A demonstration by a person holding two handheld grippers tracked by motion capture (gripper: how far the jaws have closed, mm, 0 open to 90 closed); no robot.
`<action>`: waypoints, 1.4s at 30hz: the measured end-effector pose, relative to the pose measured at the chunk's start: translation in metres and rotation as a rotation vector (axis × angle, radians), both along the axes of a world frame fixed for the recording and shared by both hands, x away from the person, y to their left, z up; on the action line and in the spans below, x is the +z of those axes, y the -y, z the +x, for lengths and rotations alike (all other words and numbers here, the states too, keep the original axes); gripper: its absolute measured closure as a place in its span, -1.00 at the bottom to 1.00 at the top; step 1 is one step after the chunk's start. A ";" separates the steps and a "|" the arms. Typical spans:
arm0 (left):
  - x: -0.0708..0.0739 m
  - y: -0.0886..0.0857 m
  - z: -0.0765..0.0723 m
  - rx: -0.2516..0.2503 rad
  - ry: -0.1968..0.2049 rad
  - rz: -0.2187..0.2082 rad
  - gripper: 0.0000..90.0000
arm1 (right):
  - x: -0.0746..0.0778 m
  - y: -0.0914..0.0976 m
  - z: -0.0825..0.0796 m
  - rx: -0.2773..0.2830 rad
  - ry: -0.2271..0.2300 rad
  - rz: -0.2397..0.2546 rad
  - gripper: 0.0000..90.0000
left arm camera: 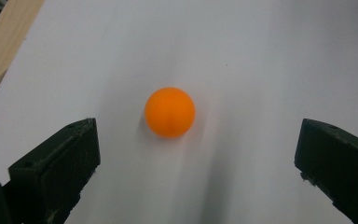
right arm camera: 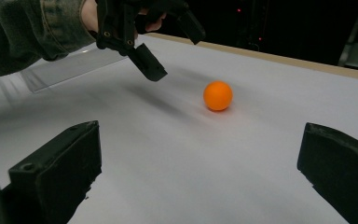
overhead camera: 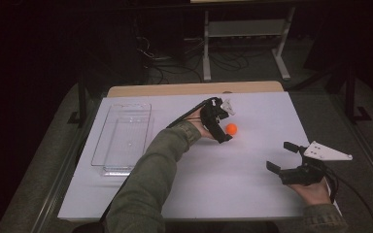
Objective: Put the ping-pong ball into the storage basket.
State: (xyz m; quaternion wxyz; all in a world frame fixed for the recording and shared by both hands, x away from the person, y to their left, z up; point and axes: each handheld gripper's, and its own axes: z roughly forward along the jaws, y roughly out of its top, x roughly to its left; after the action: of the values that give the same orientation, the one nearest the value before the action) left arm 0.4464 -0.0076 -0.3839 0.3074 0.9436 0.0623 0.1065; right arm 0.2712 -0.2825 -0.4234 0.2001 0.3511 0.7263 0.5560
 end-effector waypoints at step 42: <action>-0.038 0.029 0.027 -0.023 -0.042 0.056 -0.78 | 0.005 -0.001 -0.011 0.003 0.016 0.008 -1.00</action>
State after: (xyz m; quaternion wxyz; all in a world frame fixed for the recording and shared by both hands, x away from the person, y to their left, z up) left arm 0.4734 -0.0369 -0.4221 0.2808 0.9544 0.0548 0.0850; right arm 0.2600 -0.2817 -0.4185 0.2037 0.3461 0.7231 0.5620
